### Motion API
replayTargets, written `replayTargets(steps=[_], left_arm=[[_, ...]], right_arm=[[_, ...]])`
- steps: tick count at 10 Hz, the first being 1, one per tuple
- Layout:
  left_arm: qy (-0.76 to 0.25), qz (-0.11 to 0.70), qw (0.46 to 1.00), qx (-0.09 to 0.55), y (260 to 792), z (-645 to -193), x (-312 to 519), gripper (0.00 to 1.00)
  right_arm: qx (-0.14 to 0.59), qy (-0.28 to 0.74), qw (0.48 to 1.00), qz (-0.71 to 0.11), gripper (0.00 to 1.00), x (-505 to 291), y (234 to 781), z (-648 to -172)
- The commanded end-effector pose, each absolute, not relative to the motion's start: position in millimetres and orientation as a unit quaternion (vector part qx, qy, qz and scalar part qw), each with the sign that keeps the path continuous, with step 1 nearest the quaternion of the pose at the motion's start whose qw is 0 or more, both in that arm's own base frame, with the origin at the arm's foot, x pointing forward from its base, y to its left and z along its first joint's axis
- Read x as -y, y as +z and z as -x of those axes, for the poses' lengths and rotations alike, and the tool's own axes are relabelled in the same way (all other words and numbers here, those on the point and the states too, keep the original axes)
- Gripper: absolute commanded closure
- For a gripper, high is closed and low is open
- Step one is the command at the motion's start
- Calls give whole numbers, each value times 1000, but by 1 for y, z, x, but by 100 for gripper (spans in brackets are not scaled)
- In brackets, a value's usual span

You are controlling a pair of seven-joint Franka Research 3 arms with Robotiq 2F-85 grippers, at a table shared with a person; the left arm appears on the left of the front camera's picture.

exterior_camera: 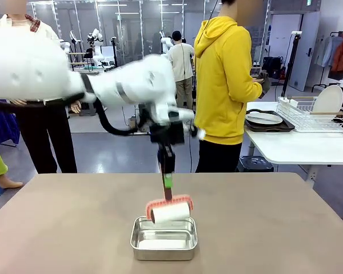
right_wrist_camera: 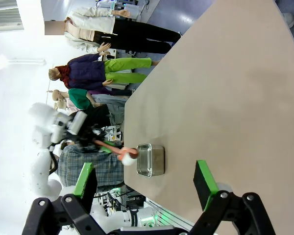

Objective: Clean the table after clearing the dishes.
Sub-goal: When the right (or left) Handle tray is removed, use the right hand (or left hand) to clean the right (or left) side of the table with the Lint Roller.

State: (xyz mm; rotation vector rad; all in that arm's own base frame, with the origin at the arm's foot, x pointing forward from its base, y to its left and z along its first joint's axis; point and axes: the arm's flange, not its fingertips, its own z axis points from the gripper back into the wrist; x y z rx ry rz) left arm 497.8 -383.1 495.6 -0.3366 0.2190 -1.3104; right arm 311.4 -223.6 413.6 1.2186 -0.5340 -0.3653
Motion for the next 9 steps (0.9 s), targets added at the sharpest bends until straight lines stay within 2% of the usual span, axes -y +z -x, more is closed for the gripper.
replayTargets(steps=[1,2,3,4,6,7,9], left_arm=[[-449,188,872,-53,533,-462,313,100],[-365,210,907,-22,533,-455,273,100],[-290,261,921,5,523,-445,228,100],[-206,304,929,43,509,-438,189,100],[-73,331,937,85,474,-431,136,100],[-54,306,940,139,453,-434,124,100],[-72,253,955,135,418,-445,117,100]], right_arm=[[250,-163,769,-565,0,223,415,-311],[250,-163,769,-565,0,223,415,-311],[250,-163,769,-565,0,223,415,-311],[250,-163,769,-565,0,223,415,-311],[250,-163,769,-565,0,223,415,-311],[250,-163,769,-565,0,223,415,-311],[250,-163,769,-565,0,223,415,-311]])
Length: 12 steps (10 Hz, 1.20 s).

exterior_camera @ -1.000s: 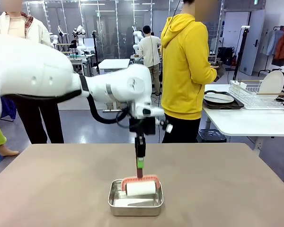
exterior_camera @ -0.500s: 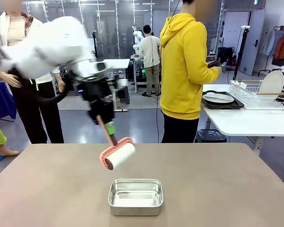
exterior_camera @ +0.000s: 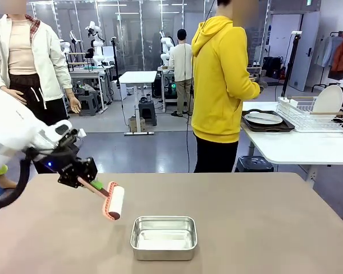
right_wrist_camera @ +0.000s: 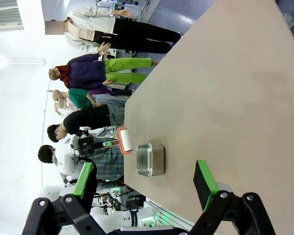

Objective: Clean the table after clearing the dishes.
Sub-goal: When the right (or left) Handle tray is removed, use the right hand (or left hand) to clean the right (or left) side of the table with the Lint Roller.

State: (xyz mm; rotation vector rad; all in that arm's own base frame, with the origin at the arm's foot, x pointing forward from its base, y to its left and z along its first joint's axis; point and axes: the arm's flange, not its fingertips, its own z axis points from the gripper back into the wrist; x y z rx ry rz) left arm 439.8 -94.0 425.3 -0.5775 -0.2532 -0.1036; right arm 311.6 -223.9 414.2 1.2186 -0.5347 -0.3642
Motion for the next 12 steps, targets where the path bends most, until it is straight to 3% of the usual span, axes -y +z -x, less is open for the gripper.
replayTargets(steps=[1,2,6,7,12], left_arm=[[-156,173,960,158,421,-448,123,100],[-51,284,949,124,425,-440,94,100],[-51,284,949,124,425,-440,94,100],[-60,267,953,128,419,-442,91,80],[-26,368,929,20,388,-496,41,80]], right_arm=[[250,-163,769,-565,0,223,415,-311],[250,-163,769,-565,0,223,415,-311],[250,-163,769,-565,0,223,415,-311],[250,-163,769,-565,0,223,415,-311],[250,-163,769,-565,0,223,415,-311]])
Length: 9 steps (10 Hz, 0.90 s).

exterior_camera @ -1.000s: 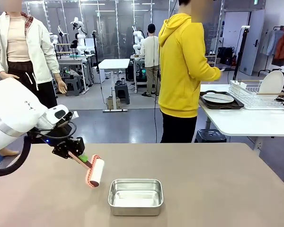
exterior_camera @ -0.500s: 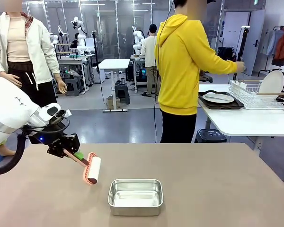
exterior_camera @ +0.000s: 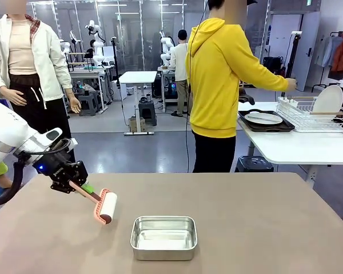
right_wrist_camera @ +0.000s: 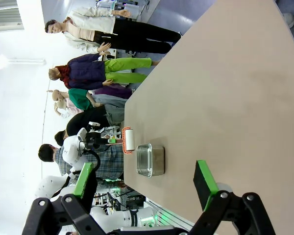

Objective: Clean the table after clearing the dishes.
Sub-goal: When the right (or left) Handle tray is removed, use the right hand (or left hand) to clean the right (or left) side of the table with the Lint Roller.

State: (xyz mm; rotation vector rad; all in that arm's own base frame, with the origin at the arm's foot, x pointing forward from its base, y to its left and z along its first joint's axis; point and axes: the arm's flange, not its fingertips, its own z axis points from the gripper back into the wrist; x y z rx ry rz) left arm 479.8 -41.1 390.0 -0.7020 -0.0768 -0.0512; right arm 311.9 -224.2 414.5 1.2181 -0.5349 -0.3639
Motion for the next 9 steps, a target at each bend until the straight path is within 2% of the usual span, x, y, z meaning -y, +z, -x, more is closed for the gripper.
replayTargets(steps=[1,6,9], left_arm=[[-32,374,926,24,382,-498,42,80],[-12,345,937,48,327,-500,25,80],[17,331,942,51,309,-496,-17,80]], right_arm=[[250,-163,769,-565,0,223,415,-311],[250,-163,769,-565,0,223,415,-311],[250,-163,769,-565,0,223,415,-311]])
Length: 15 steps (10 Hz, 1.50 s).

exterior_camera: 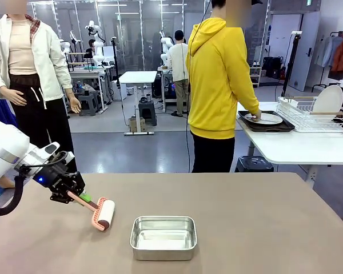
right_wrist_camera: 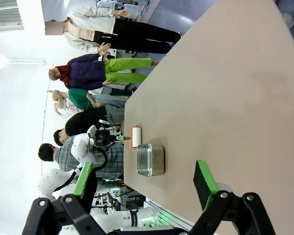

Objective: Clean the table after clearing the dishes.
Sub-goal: When the right (or left) Handle tray is removed, use the right hand (or left hand) to clean the right (or left) side of the table with the Lint Roller.

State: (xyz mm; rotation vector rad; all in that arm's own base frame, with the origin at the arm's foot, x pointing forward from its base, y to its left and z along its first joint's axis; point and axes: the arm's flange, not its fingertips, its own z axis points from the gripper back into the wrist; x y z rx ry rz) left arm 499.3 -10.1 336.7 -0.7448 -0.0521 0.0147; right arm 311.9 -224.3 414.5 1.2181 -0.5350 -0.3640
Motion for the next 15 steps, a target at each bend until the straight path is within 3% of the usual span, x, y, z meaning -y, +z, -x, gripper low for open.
replayTargets(steps=[1,9,15], left_arm=[[12,326,944,51,314,-492,-36,80],[7,253,966,46,348,-476,-196,80],[-12,270,955,127,436,-423,-207,80]], right_arm=[[250,-163,769,-565,0,223,415,-311],[250,-163,769,-565,0,223,415,-311],[250,-163,769,-565,0,223,415,-311]])
